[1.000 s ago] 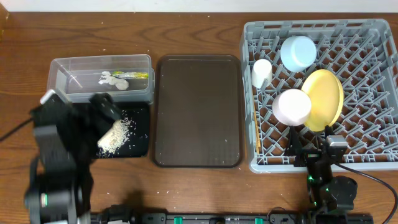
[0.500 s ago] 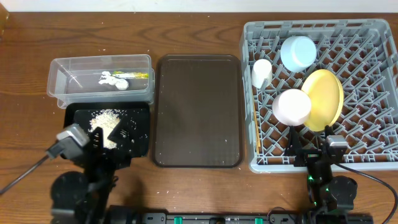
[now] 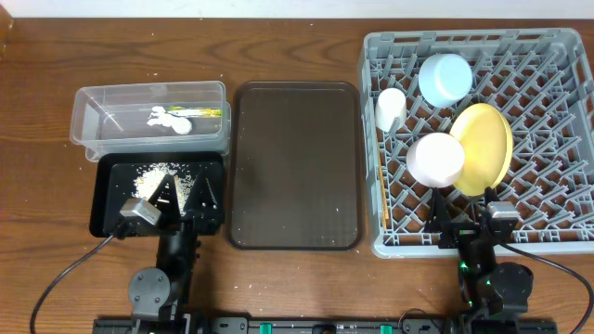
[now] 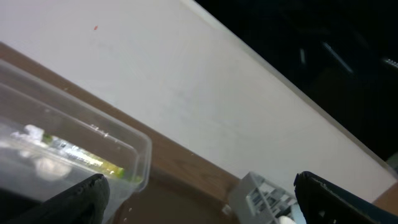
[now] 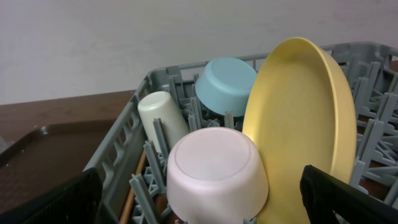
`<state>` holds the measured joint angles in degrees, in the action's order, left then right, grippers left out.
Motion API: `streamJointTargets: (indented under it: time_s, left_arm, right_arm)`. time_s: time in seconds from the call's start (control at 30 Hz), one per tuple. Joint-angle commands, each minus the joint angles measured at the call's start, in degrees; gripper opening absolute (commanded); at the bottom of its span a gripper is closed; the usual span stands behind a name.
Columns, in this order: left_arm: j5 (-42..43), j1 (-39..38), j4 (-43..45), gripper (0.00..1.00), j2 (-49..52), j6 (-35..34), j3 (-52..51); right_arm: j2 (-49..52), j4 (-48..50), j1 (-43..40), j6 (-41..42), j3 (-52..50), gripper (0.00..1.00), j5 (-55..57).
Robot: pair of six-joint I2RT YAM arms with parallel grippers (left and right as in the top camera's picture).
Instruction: Sort waste into correct bins and load items into the dishwasher rack
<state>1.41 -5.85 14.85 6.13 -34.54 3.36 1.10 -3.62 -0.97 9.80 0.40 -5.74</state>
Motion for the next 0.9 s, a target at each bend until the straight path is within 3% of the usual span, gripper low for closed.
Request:
streamJointTargets:
  time_s: [0.0,0.2,0.53,0.87]
  left_arm:
    - [-1.0,-0.3,0.7,0.98,-3.1,0.2,-2.0]
    - [-1.0,-0.3,-4.0,0.98,-5.7,5.0,-3.1]
    - [-1.0,-0.4,-19.1,0.98,-6.0,20.2,-3.1]
    - [-1.0,-2.0,-19.0,0.98,-6.0,21.2,-3.1]
  right_arm:
    - [0.0,-0.2,-0.5,-0.9,-0.1,0.99,0.1]
    - [0.0,-0.2,-0.5,-0.9,-0.1,0.99,0.1]
    - [0.0,-0.2,-0.5,-0.9,-0.1,0.99,0.1]
    - [0.0,-0.2,-0.5,-0.9,-0.1,0.99,0.1]
